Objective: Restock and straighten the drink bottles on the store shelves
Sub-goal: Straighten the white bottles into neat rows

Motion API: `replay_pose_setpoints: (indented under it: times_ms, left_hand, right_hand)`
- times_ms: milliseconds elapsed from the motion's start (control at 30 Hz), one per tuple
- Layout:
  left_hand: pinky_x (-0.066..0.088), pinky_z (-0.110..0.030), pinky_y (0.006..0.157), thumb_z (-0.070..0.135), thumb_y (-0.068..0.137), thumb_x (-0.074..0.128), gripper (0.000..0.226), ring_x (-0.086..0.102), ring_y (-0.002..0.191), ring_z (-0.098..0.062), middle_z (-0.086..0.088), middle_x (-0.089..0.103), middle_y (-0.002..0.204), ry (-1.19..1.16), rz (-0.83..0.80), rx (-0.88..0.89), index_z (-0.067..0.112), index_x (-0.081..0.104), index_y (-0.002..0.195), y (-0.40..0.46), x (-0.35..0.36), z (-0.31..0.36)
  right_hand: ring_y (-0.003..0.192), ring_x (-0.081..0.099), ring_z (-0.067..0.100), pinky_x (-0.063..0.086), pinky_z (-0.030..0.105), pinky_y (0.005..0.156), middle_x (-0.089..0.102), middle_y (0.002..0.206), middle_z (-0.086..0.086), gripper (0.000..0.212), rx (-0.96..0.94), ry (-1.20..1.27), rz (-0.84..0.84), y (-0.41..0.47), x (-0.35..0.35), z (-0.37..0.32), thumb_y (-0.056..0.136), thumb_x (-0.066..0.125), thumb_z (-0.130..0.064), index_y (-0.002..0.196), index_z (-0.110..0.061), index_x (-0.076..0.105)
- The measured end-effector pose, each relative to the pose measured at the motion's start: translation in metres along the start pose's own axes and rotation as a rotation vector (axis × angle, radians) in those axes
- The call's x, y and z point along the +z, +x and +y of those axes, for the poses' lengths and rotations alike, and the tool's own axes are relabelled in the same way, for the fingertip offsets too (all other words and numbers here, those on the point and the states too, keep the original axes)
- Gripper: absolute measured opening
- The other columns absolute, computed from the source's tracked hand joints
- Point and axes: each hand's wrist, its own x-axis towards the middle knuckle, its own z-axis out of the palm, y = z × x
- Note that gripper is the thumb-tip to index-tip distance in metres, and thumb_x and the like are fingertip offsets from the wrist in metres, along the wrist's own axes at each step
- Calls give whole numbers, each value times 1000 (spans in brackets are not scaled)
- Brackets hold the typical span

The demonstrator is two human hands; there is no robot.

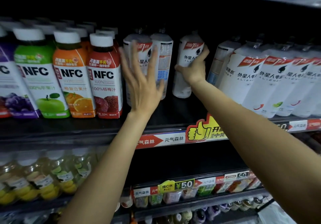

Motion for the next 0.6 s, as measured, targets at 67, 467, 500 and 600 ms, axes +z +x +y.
replay_pose_setpoints:
  times_ms: [67, 467, 500, 600]
  left_hand:
    - [16, -51, 118, 34, 81, 66, 88, 12, 142, -47, -35, 9, 151, -135, 5, -157, 11, 13, 147, 1, -5, 1]
    - [1, -17, 116, 15, 84, 72, 97, 13, 146, -31, -20, 15, 157, -380, -175, -327, 0, 3, 150, 5, -40, 16]
    - [7, -17, 116, 19, 82, 73, 100, 18, 145, -28, -18, 19, 157, -436, -191, -363, 2, 3, 151, 7, -43, 16]
    - [41, -34, 108, 40, 77, 76, 95, 47, 131, -20, -7, 47, 144, -516, -310, -413, 13, 22, 151, 9, -45, 17]
  right_hand:
    - [125, 46, 33, 40, 37, 97, 39, 141, 15, 99, -50, -47, -8, -11, -14, 2, 81, 74, -14, 149, -13, 2]
    - [136, 30, 39, 32, 36, 108, 25, 147, 25, 69, -521, -248, 159, -60, -46, 13, 84, 58, 2, 145, 3, 26]
    - [135, 31, 37, 30, 34, 110, 29, 145, 24, 63, -572, -208, 137, -64, -51, 15, 85, 59, -1, 142, 2, 33]
    - [133, 36, 26, 30, 33, 111, 38, 141, 14, 54, -587, -72, -16, -72, -61, 10, 88, 56, -16, 138, -5, 40]
